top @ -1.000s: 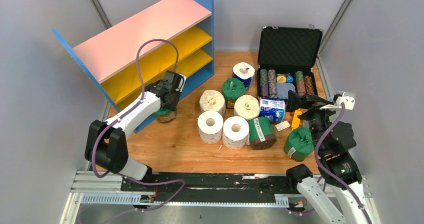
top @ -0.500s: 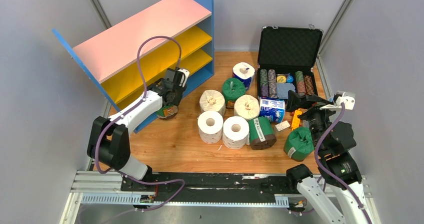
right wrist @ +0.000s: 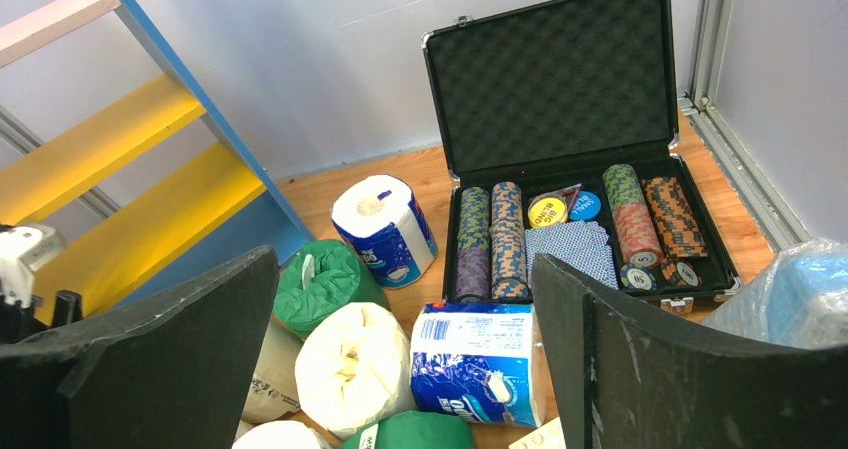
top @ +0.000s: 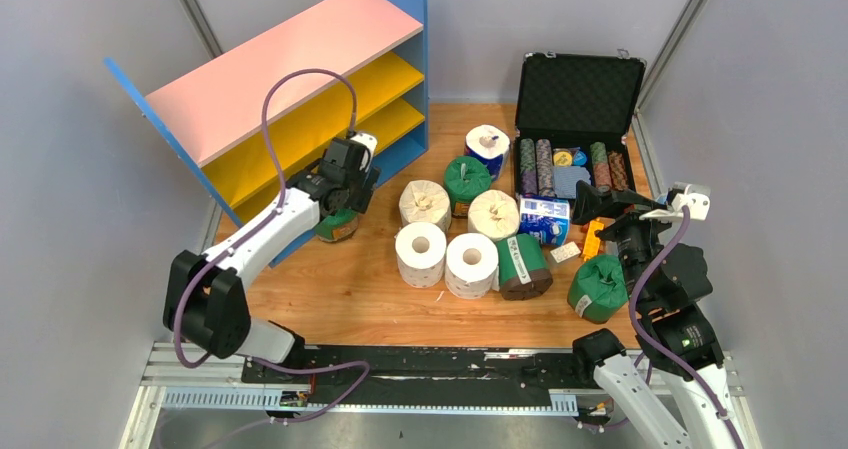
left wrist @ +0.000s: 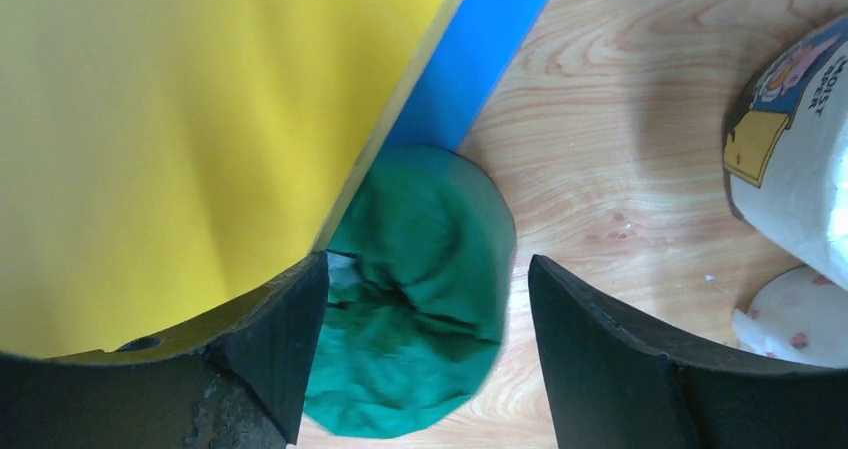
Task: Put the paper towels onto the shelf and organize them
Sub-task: Place the paper towel on the shelf.
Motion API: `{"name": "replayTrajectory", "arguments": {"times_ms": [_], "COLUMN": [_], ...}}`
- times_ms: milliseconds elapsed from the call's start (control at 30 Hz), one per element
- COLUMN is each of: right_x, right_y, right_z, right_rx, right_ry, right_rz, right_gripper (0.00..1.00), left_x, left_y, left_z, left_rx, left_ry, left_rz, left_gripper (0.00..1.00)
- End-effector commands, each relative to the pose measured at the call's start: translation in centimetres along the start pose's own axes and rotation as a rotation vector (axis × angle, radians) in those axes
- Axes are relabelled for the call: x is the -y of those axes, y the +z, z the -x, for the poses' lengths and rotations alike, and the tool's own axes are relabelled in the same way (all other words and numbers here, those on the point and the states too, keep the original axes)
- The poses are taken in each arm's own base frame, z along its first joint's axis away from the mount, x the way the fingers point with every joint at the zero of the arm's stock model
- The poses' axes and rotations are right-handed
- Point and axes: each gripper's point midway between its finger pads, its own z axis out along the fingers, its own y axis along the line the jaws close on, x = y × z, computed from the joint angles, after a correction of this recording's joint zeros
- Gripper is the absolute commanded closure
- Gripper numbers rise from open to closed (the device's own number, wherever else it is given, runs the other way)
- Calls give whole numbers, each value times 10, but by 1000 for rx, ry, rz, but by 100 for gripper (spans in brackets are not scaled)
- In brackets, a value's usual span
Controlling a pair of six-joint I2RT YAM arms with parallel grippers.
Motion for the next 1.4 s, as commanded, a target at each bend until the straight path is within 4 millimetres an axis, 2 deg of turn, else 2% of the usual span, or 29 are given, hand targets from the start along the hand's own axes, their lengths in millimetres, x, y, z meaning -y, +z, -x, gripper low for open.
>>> {"name": "replayTrajectory", "arguments": {"times_ms": [0,67,133,367,533,633,733,867,900,1200,1367], "right_x": [3,2,2,2,2,1,2,2,2,3,3], "right_y": [-1,-1,-1,0,1,0,0,-1,-1,-1,-1], "right_z": [4,4,4,3,1,2,2,2,2,2,2], "right_rx": [11,9,8,4,-1,-1,1,3,3,3,3], "right_ry": [-9,-9,-10,-11,-11,-11,-10,-9,-9,-10,-12], "right_rz": [-12,-11,-10,-11,-9,-8,-9,-7,-7,-12,-15], "right_gripper": [0,0,0,0,0,0,0,0,0,0,0], "left_x": [-19,-18,-15,2,14,23,29,39,41,40,23], "left_y": [-30,-35,-40,-59,-69,-70,-60,-43,-38,5,25], "left_z": [22,16,8,-24,-49,-65,-82,-89,-85,-79,-74], "left_rx": [86,69,45,-3,-16,-16,-33,-19,5,82,96], "left_ry": [-178,-268,-318,-401,-423,-460,-518,-562,-579,-589,-596], "left_rz": [72,82,76,53,94,115,134,129,126,231,323], "left_gripper": [12,5,3,3,15,26,34,44,47,50,51]}}
